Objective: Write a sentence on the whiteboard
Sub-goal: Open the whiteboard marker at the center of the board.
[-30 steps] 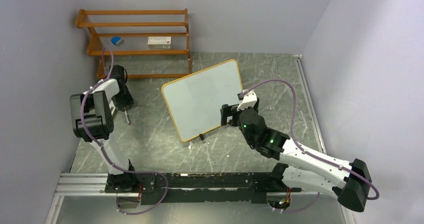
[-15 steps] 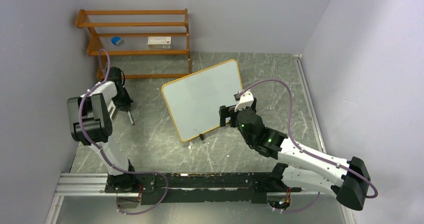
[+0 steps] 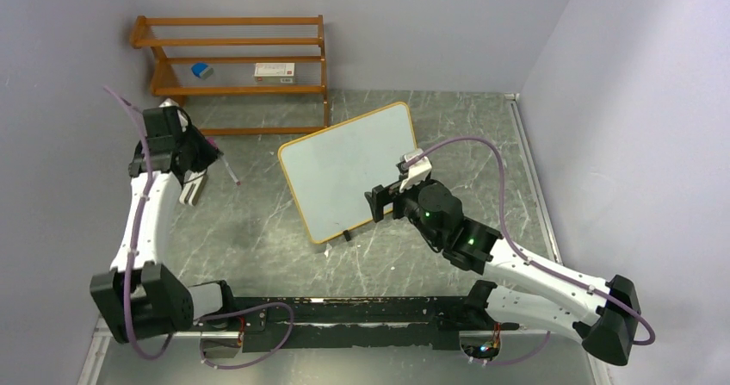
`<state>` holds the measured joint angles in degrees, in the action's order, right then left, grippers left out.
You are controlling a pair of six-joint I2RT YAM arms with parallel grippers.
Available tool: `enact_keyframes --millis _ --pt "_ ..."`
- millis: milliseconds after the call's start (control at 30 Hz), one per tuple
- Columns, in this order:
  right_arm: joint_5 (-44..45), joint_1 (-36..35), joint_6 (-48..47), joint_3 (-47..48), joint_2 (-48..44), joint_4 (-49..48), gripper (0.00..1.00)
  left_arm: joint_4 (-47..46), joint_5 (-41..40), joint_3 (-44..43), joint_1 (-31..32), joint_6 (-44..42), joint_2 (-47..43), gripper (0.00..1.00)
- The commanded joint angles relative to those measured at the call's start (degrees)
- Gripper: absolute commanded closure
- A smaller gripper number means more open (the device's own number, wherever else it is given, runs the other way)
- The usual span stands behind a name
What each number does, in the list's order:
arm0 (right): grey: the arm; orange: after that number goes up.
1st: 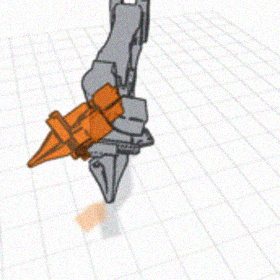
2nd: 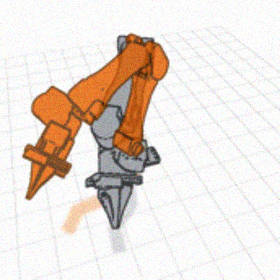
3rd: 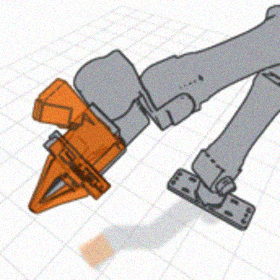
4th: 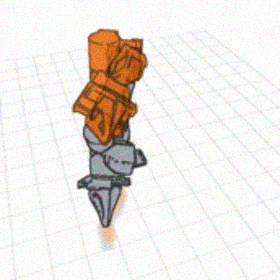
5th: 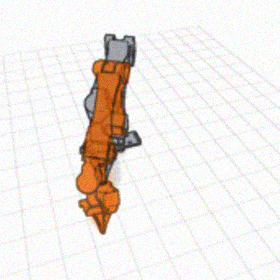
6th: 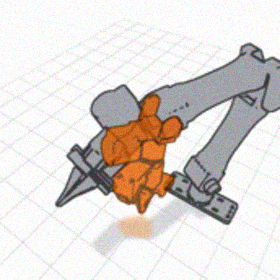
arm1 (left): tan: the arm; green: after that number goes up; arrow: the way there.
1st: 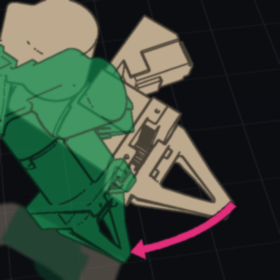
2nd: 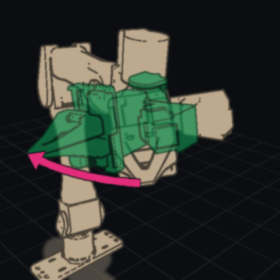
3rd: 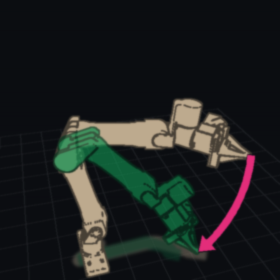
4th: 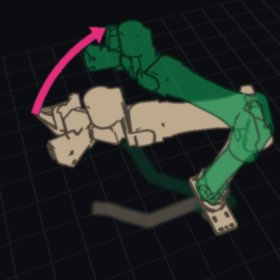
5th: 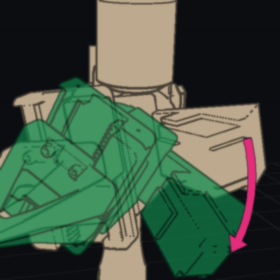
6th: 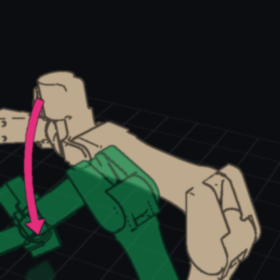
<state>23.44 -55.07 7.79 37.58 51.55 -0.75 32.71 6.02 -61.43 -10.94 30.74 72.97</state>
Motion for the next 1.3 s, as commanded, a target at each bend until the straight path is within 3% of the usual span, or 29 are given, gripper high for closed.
enact_keyframes --millis 0,233,400,633,867,1100,1267 --pt "-4.3 0.3 0.4 3.3 -0.8 -2.1 0.0 1.6 6.3 -4.3 -0.4 7.0 -7.7 0.95" --pt "-11.7 0.3 2.0 2.4 -2.5 -9.7 0.0 2.7 11.7 -11.6 0.4 11.6 -14.6 0.95" --pt "-18.0 0.3 1.0 0.3 -2.8 -18.3 0.0 -1.7 17.1 -9.5 4.4 18.8 -15.0 0.95" --pt "-18.2 0.1 -0.9 0.4 3.0 -28.5 0.0 -15.3 6.1 -2.0 20.6 33.5 -19.1 0.95" --pt "-19.7 -0.6 -2.1 2.0 6.2 -37.1 0.0 -25.4 -5.1 4.6 32.4 43.8 -20.6 0.95" --pt "-18.1 -0.8 -1.3 4.8 10.0 -41.1 0.03 -31.9 -10.5 4.2 42.4 45.6 -16.0 0.95" --pt "-13.0 -0.7 -1.5 6.2 13.9 -44.5 0.07 -36.7 -12.3 5.3 45.9 46.9 -14.4 0.95"
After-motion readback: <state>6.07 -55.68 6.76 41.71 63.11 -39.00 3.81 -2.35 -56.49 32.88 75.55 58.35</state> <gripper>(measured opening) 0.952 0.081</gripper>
